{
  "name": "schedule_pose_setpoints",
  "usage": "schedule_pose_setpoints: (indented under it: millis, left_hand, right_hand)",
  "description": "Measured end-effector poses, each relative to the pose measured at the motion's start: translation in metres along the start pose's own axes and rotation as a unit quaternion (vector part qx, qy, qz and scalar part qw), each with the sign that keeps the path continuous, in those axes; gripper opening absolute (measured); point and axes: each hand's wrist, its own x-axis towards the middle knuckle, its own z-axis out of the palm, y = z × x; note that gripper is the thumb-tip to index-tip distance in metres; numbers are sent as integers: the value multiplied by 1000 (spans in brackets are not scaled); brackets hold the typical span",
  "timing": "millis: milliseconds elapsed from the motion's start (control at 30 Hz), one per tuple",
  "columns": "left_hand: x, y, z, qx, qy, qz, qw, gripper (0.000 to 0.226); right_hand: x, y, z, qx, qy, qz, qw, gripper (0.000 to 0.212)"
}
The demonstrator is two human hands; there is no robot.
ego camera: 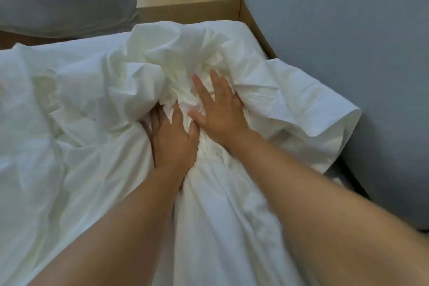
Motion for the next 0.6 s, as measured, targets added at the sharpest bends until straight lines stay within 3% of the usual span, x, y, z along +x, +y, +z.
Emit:
schedule_pose_setpoints:
  millis: [100, 267, 333, 433, 533, 600]
  left_hand:
    - [0, 1, -5, -10, -4, -3, 1000, 63]
    - [-5, 6, -13, -25, -7, -2, 1000, 63]
    - [-13, 12, -21, -40, -12, 2, 999, 62]
    - [-56, 19, -37, -78, -95, -32, 992, 70]
    - [-164, 26, -65, -87, -151, -33, 984, 85]
    - [-230, 27, -83, -62, -143, -14, 988, 78]
  right_hand:
    - [-94, -23, 10, 1, 25, 127, 992, 59]
    - [-152, -18, 14, -112, 93, 167, 975, 55]
    - [-144, -20, 16, -124, 61, 174, 975, 49]
    - [-142, -18, 16, -137, 22, 194, 971, 44]
    - [-138, -5, 17, -25, -55, 161, 985, 57]
    - [-134, -2, 14, 17, -41, 160, 986, 55]
